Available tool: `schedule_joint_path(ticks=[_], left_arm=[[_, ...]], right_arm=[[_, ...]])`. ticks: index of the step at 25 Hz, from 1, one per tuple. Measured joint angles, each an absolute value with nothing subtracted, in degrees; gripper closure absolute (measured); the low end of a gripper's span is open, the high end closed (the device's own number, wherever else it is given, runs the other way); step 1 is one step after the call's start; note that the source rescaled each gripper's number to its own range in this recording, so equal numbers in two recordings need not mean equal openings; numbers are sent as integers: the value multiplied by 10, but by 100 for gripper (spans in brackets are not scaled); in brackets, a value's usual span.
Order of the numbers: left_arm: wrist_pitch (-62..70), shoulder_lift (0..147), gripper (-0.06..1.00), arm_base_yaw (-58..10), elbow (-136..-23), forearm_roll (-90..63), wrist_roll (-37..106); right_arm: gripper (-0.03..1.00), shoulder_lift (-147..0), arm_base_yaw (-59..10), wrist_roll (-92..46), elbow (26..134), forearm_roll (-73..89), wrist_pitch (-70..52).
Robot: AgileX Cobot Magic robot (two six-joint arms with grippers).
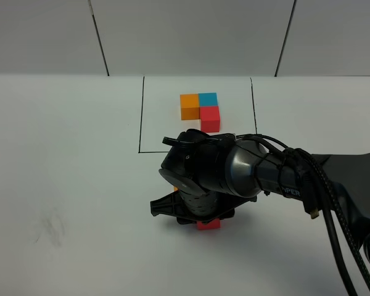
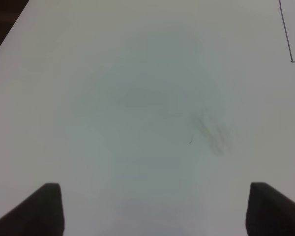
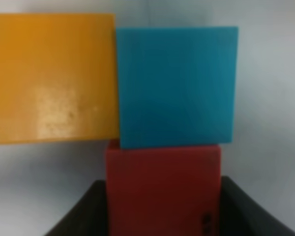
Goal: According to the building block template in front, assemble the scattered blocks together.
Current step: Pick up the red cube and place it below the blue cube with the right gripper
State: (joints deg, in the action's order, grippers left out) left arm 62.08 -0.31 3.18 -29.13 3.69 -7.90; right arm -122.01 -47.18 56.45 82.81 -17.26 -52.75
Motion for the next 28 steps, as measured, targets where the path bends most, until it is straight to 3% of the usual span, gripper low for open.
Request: schedule_joint_path(ticks=[20,24,28], left_arm=[[621,-3,30,32,-291,37,-79],[621,-3,30,32,-291,37,-79],[621,-3,30,32,-291,37,-79]], right_arm=[[71,-1221,-470,564,832,-157,-534],[62,-1224,-470,564,832,-157,-536],[46,-1225,-470,564,832,-158,-538]])
